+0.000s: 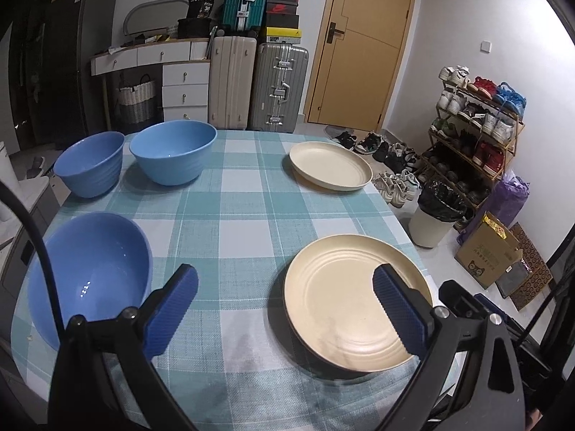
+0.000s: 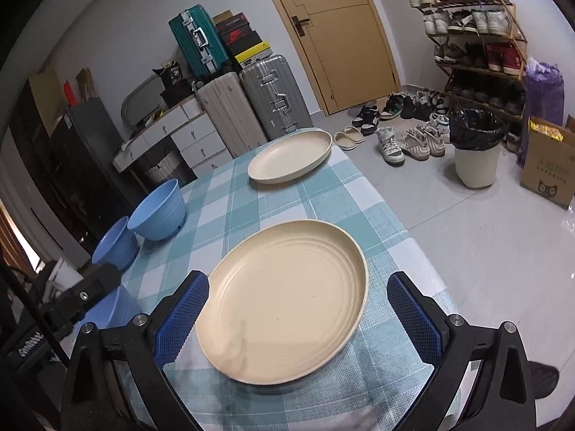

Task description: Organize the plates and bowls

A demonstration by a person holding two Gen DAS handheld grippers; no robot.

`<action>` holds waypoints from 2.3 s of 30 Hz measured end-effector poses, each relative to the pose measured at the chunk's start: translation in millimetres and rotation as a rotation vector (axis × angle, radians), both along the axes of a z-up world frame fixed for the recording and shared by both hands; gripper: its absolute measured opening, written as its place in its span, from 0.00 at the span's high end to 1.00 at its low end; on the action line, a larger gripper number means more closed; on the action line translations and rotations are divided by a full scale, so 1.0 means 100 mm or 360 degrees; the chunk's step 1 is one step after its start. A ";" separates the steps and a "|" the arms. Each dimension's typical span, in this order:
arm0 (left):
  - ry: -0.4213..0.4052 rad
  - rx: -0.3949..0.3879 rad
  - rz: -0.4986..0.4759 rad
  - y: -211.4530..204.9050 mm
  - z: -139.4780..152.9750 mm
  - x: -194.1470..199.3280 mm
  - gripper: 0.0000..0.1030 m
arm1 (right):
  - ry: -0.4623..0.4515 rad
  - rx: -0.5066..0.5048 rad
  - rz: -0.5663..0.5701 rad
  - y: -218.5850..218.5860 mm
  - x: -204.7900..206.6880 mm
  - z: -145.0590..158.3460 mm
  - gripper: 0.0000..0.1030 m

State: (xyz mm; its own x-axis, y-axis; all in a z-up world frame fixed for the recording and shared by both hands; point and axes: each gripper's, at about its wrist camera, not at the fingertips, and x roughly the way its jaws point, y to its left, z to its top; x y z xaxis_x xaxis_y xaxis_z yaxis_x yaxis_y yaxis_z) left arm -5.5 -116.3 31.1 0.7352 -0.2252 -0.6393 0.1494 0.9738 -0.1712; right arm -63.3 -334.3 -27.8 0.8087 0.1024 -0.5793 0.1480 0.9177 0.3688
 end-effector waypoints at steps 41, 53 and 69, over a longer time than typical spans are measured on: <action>0.0154 -0.0254 0.0000 0.04 0.18 0.60 0.04 | 0.0002 -0.0143 0.0118 0.01 0.33 0.45 0.02; 0.0555 -0.0163 0.0062 -0.47 0.08 1.96 0.04 | 0.0198 -0.0100 0.0130 -0.59 1.70 0.71 0.02; 0.0747 0.0191 0.0079 -1.02 -0.38 3.21 0.04 | 0.0470 0.0445 0.0171 -1.29 3.24 -0.07 0.22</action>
State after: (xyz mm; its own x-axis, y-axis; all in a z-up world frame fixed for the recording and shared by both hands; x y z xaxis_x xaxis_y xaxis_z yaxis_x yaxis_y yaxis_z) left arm 315.7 -218.5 -7.0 0.3693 -0.1014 -0.9238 0.0359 0.9948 -0.0948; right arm 260.9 -463.2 -34.6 0.5880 0.3632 -0.7227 0.1940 0.8041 0.5620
